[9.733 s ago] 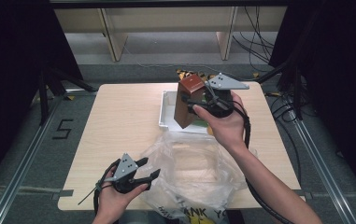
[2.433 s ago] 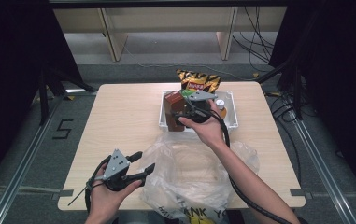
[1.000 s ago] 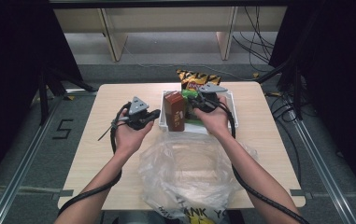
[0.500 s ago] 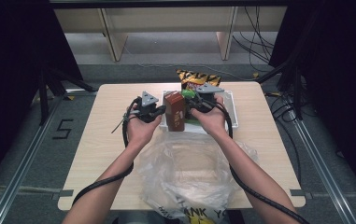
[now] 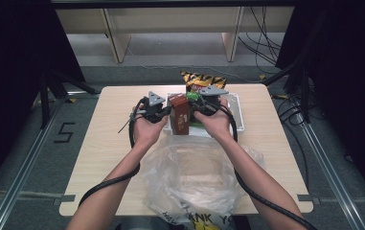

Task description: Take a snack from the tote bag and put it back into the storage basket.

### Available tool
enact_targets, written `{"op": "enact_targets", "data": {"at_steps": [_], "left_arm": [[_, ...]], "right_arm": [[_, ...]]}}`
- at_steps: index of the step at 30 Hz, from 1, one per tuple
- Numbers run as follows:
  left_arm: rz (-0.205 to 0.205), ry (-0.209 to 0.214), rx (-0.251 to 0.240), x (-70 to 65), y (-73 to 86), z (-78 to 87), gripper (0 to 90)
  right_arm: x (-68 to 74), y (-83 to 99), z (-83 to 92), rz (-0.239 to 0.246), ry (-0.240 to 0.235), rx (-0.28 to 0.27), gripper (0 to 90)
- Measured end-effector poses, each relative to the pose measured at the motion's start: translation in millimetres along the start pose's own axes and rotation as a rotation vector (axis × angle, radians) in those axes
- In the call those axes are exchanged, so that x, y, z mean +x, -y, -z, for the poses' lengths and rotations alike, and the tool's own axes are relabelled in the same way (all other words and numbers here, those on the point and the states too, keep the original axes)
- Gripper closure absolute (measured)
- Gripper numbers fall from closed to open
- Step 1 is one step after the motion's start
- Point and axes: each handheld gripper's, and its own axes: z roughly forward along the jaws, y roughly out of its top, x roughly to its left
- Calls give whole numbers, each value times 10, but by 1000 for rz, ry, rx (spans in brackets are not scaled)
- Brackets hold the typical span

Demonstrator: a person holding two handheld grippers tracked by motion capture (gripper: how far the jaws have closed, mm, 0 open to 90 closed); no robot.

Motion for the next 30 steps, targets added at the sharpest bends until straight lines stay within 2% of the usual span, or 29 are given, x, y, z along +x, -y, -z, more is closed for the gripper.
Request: {"op": "enact_targets", "data": {"at_steps": [1, 2, 3, 5, 6, 7, 8, 10, 12, 13, 14, 17, 19, 20, 22, 24, 25, 30], "left_arm": [[-4, -4, 1, 3, -5, -3, 897], [-5, -6, 5, 9, -7, -3, 897], [0, -7, 0, 13, -10, -11, 897], [-13, -13, 9, 31, -17, -9, 896], [-2, -13, 0, 27, -18, -16, 896], [5, -14, 0, 27, -18, -17, 897], [-8, -14, 11, 42, -19, -10, 897], [0, -18, 12, 44, -18, -10, 896], [-10, -24, 14, 46, -28, -5, 896], [-15, -21, 13, 51, -33, -6, 896], [-2, -23, 9, 43, -35, -9, 896], [-9, -27, 5, 56, -47, -11, 896], [-23, -31, 13, 69, -61, -3, 896], [-7, -30, 3, 60, -66, -9, 896], [-30, -33, 14, 79, -73, 0, 896], [-12, -35, 6, 74, -74, -8, 896], [-15, -37, 6, 79, -75, -9, 896], [-38, -46, 14, 104, -78, -8, 896]], "right_arm": [[-2, 1, 1, -9, -6, 3, 900], [-21, -2, -3, 25, -15, -4, 900], [-2, 2, 9, -3, -13, 10, 900], [14, 7, 8, 5, -12, 1, 900], [27, 9, 11, -4, -17, 8, 900], [23, 8, 17, 11, -6, 6, 900], [47, 10, 25, -11, -17, 15, 900], [61, 18, 32, -3, -10, 4, 900], [59, 15, 51, 20, -18, 13, 900], [78, 19, 59, 8, -16, 17, 900], [77, 21, 57, 17, -16, 4, 900], [105, 24, 88, 6, -22, 21, 900], [107, 27, 85, 30, -26, 14, 900], [122, 31, 95, 17, -19, 14, 900], [137, 28, 111, 1, -30, 28, 900], [129, 35, 107, 25, -21, 10, 900], [142, 34, 119, 17, -30, 26, 900], [172, 41, 120, 24, -36, 14, 900]]}}
